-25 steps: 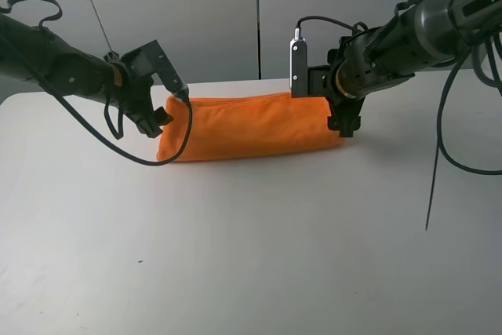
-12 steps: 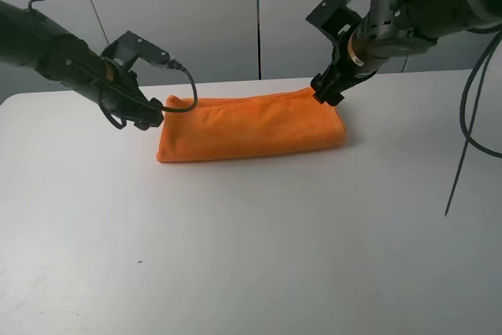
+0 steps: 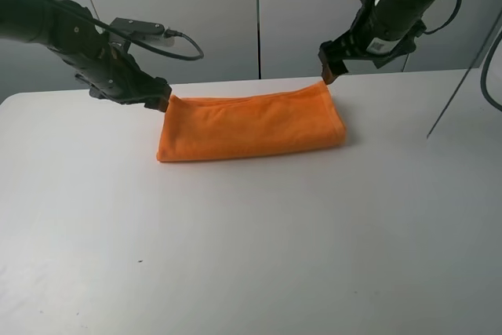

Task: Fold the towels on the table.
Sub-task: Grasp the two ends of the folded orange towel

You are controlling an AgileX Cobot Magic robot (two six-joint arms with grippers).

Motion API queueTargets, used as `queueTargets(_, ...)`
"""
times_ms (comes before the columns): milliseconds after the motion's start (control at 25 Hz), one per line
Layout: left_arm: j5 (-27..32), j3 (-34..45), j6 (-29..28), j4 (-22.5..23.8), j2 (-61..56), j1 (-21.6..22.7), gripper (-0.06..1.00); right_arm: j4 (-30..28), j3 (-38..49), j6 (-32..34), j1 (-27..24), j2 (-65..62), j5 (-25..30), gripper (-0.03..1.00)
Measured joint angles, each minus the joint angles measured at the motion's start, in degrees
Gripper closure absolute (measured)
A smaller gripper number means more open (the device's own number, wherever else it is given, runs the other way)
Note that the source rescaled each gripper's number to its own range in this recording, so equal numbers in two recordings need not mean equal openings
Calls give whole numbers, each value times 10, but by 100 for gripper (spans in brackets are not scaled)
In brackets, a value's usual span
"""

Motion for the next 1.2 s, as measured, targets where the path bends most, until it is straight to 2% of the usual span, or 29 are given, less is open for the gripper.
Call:
queueTargets(80, 20, -14, 29, -41, 20, 8, -5, 51, -16, -32, -4, 0, 24, -1)
queueTargets(240, 31, -25, 72, -115, 48, 22, -5, 103, -25, -62, -7, 9, 46, -1)
queueTargets(560, 13, -28, 102, -160, 72, 26, -5, 122, -25, -66, -7, 37, 57, -1)
queueTargets(760, 6, -28, 174, -219, 75, 26, -5, 130, -25, -71, -7, 37, 55, -1)
queueTargets(960, -22, -29, 187, -228, 76, 26, -5, 136, -25, -79, -7, 49, 48, -1)
queueTargets(1200, -17, -29, 187, -228, 110, 26, -5, 136, -27, -81, -7, 86, 32, -1)
